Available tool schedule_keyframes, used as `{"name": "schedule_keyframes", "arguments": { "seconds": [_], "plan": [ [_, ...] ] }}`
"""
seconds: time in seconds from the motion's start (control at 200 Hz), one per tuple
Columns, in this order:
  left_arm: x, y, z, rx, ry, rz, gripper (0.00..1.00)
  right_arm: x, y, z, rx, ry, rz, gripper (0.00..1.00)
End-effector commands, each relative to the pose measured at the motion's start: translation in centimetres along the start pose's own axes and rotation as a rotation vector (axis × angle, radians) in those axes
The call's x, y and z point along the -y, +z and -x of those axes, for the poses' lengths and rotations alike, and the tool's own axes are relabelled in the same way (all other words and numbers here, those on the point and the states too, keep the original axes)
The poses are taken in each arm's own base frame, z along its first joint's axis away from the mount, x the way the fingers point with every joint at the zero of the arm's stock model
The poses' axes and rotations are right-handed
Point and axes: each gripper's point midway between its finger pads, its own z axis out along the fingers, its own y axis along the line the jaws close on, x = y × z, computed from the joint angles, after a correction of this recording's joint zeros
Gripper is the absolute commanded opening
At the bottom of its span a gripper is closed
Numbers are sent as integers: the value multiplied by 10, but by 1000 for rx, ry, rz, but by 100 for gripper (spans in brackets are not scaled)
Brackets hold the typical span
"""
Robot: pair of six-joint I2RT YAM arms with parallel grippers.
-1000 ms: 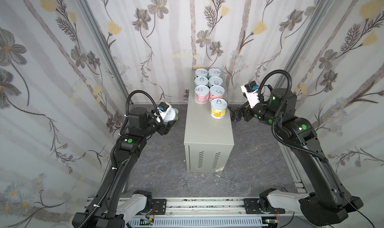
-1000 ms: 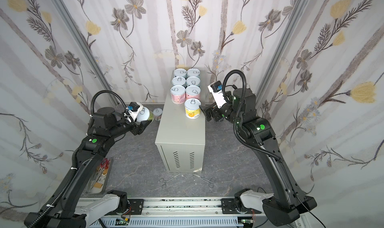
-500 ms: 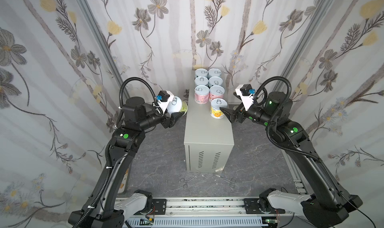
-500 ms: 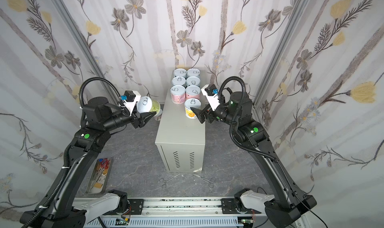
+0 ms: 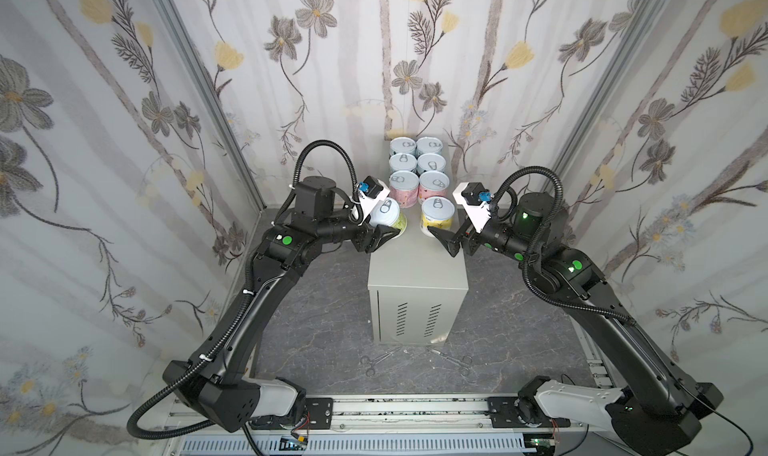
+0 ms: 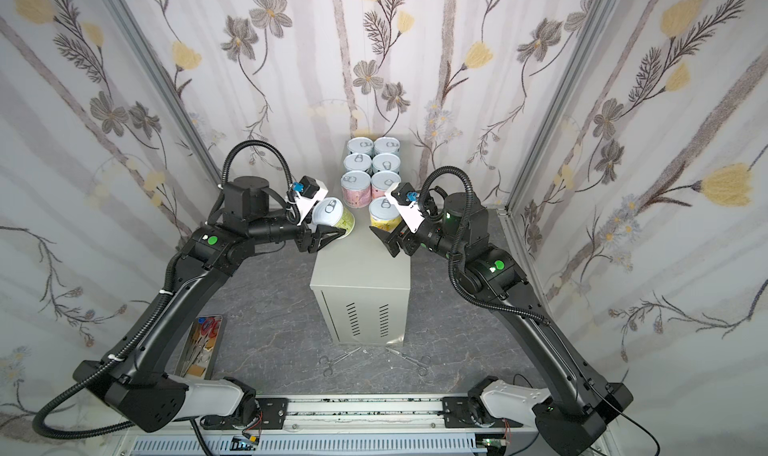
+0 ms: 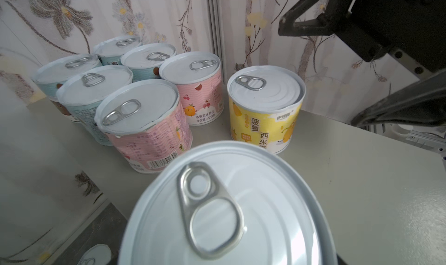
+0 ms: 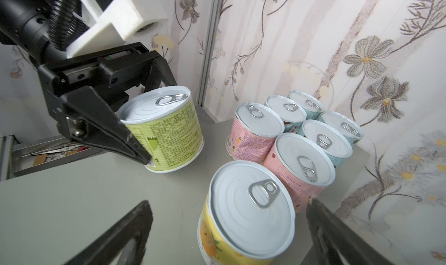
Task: Place and organize the canned foods onto the counter
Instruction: 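Push the cans together with both grippers from opposite sides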
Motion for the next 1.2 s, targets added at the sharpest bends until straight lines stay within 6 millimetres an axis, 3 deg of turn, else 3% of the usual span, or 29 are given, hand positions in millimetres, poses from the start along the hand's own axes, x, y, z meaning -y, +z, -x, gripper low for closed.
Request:
{"name": "schedule_keyframes", "arguments": {
  "seconds": [0.0, 0.23, 0.525, 0.625, 0.854, 0.974, 1.194],
  "plan": [
    [-3, 10, -1, -34, 40, 15, 52, 12, -2, 7, 40, -10, -92, 100],
    [-8, 31, -10, -81, 47, 43, 59, 16, -12, 3, 105, 57, -150, 100],
    [-13, 37, -15, -107, 62, 65, 79, 8, -5, -9, 89, 117, -108, 99],
    [-13, 34, -13, -105, 69, 74, 85, 6, -3, -11, 86, 119, -103, 99],
    [-11, 27, -5, -65, 82, 85, 87, 5, -1, -12, 87, 120, -91, 97],
    [-5, 15, 3, -10, 96, 94, 89, 1, 1, -17, 80, 136, -78, 95],
    [1, -7, -4, 43, 117, 134, 92, 7, -1, -30, 104, 181, -142, 91]
  ]
}}
